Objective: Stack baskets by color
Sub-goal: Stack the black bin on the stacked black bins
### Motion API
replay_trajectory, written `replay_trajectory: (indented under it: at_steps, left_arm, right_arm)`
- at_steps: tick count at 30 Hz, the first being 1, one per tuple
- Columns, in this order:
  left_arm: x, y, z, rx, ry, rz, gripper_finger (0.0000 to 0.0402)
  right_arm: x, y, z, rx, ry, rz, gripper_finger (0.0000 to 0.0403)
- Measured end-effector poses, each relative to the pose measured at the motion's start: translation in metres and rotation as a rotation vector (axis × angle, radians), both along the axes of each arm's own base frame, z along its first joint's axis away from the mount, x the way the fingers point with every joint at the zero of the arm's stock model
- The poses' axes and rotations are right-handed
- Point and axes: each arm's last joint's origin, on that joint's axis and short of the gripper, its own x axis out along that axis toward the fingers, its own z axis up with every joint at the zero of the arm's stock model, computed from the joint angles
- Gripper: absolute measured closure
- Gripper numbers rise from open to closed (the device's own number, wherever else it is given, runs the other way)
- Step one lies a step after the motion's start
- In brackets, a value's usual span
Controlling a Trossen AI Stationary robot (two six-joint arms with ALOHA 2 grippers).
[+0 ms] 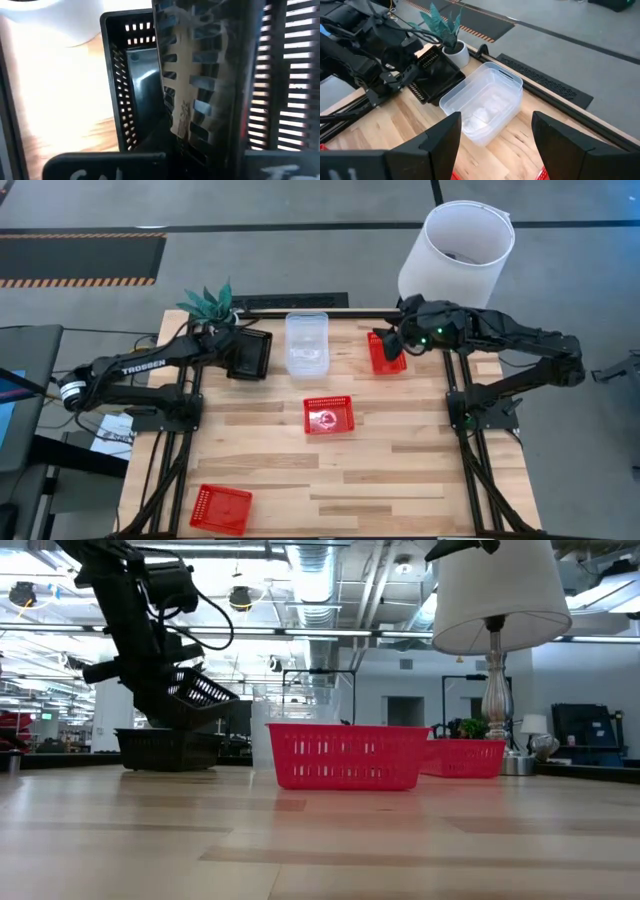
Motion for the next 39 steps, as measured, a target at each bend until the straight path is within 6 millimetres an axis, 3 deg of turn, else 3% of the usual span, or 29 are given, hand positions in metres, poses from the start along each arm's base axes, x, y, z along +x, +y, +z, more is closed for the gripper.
replay_trajectory:
  at_steps: [8,24,39]
  left_arm:
    - [0.005,0.004,-0.010,-0.029,0.056,0.000,0.0383]
    - [0.005,0.004,-0.011,-0.035,0.052,0.008,0.0227]
    - [-0.006,-0.002,0.003,0.004,0.008,0.014,0.0212]
  right_arm:
    - [0.000,0.006,0.000,-0.022,0.002,-0.005,0.0138]
    - [-0.001,0.006,-0.001,-0.021,0.022,-0.006,0.0138]
    - [-0.001,0.005,-0.002,-0.026,0.032,-0.006,0.0138]
